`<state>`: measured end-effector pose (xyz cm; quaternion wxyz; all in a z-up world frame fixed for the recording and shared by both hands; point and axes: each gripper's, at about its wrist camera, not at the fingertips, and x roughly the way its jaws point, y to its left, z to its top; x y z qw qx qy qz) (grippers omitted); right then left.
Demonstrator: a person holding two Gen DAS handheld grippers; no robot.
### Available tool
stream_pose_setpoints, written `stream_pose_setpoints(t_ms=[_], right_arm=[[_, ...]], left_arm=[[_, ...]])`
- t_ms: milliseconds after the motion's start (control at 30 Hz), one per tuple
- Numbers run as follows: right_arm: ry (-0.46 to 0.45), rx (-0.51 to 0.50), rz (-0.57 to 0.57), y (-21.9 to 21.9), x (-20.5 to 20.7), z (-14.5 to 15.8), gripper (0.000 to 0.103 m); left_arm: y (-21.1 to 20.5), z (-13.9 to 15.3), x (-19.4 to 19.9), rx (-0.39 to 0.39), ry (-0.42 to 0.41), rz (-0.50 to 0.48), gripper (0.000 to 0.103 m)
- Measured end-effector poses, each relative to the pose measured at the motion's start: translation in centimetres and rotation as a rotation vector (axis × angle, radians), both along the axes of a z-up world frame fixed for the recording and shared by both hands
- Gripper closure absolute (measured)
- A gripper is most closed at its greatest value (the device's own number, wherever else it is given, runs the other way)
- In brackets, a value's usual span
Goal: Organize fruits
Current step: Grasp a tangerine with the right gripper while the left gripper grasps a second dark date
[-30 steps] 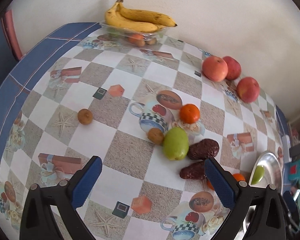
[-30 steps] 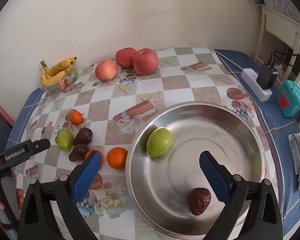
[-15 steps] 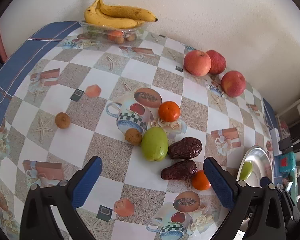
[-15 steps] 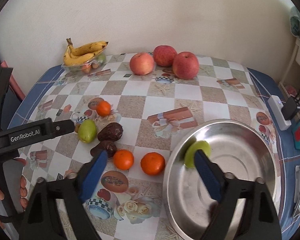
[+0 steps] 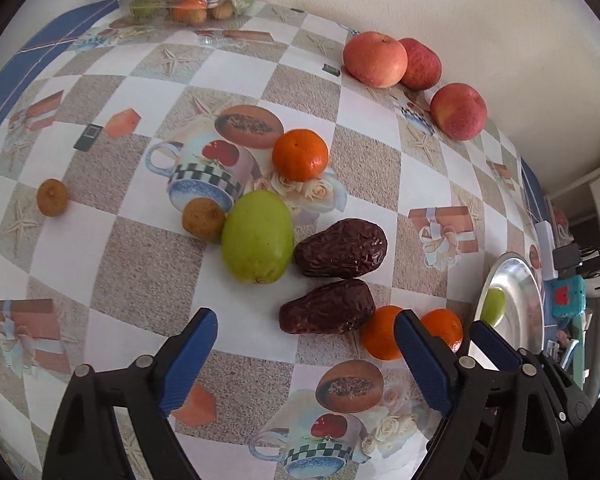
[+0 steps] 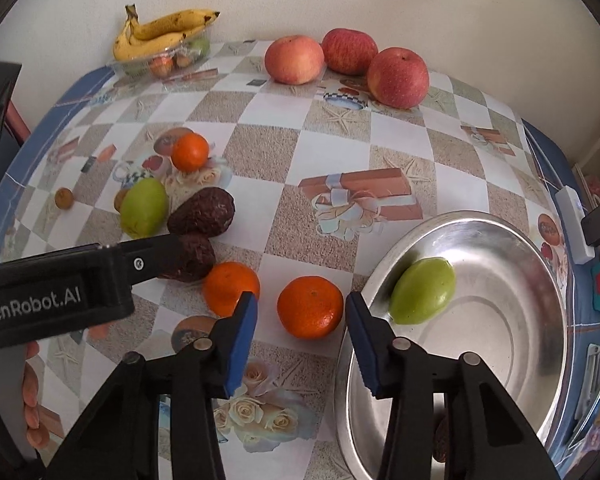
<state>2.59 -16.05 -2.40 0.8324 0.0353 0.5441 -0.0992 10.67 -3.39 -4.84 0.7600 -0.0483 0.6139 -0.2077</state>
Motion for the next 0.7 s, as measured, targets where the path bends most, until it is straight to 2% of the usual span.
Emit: stream_pose_setpoints(t_ms=[67, 167, 367, 467, 533, 600, 667, 700], right_arm=[[0.01, -0.037, 0.014, 0.3, 0.3, -0.1, 0.057], [0.022, -0.083, 0.034, 0.9, 0.6, -0.3, 0.057], [0.036, -0.178, 0.072, 1.6, 0.7, -0.5, 0.065], [0.031, -0.178, 0.071, 1.5, 0.6, -0.5, 0.066], [0.031, -0.156, 0.076, 1.5, 0.6, -0.5, 0.073], [0.028, -0.15, 0.067, 1.5, 0.6, -0.5, 0.073], [0.027, -0.14, 0.06, 1.4, 0.5, -0.5, 0.073], [0.025, -0.137, 0.059, 1.4, 0.5, -0.5, 0.073]], left_arm=[[-0.2, -0.4, 0.0, -0.004, 0.012, -0.006, 0.012], [-0.3, -0.9, 0.0, -0.007, 0.036, -0.004, 0.021], [-0.2, -1.1, 0.1, -0.016, 0.035, 0.003, 0.023], [-0.1, -1.1, 0.1, -0.021, 0.034, -0.001, 0.037], [-0.4, -1.2, 0.0, -0.037, 0.039, -0.01, 0.046], [-0.4, -1.3, 0.0, -0.051, 0.049, -0.009, 0.049], [-0.4, -1.4, 0.0, -0.047, 0.046, -0.013, 0.059], [-0.4, -1.4, 0.0, -0.049, 0.049, -0.011, 0.059]])
